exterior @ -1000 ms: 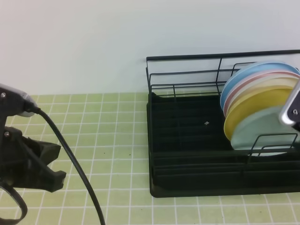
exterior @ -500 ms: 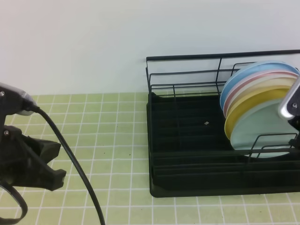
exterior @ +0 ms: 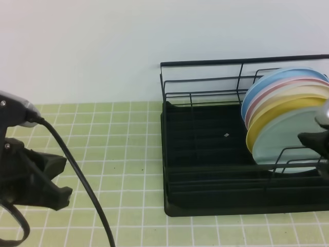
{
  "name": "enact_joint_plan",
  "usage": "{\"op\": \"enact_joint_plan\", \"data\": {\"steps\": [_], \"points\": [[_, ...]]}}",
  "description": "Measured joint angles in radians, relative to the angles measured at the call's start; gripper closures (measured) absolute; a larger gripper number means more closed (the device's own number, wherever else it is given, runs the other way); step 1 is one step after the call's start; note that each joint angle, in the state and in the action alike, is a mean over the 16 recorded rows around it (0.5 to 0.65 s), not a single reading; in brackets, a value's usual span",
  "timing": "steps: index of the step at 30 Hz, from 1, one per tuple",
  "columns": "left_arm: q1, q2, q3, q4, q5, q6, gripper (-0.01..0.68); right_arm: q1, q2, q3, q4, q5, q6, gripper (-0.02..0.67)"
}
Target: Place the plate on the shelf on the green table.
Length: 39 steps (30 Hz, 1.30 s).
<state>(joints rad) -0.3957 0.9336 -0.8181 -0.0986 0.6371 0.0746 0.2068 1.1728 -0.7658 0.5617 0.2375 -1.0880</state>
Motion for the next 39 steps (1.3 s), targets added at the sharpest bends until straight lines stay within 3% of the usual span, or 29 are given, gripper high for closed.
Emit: {"op": "enact_joint_plan", "data": {"steps": [9,13,26,39], "points": [[0.000,-0.001,0.002,-0.015,0.012,0.004,0.675,0.000,-0.270,0.019,0.022,0.107,0.243,0.569],[0.000,-0.007,0.017,-0.043,0.005,0.012,0.675,0.000,-0.456,0.066,0.021,0.110,0.345,0.628],[0.000,-0.141,0.221,-0.220,-0.105,0.068,0.675,0.000,-1.051,0.375,-0.043,0.143,0.538,0.644],[0.000,-0.280,0.360,-0.278,-0.290,0.101,0.675,0.000,-1.183,0.556,-0.121,0.066,0.632,0.645]]}}
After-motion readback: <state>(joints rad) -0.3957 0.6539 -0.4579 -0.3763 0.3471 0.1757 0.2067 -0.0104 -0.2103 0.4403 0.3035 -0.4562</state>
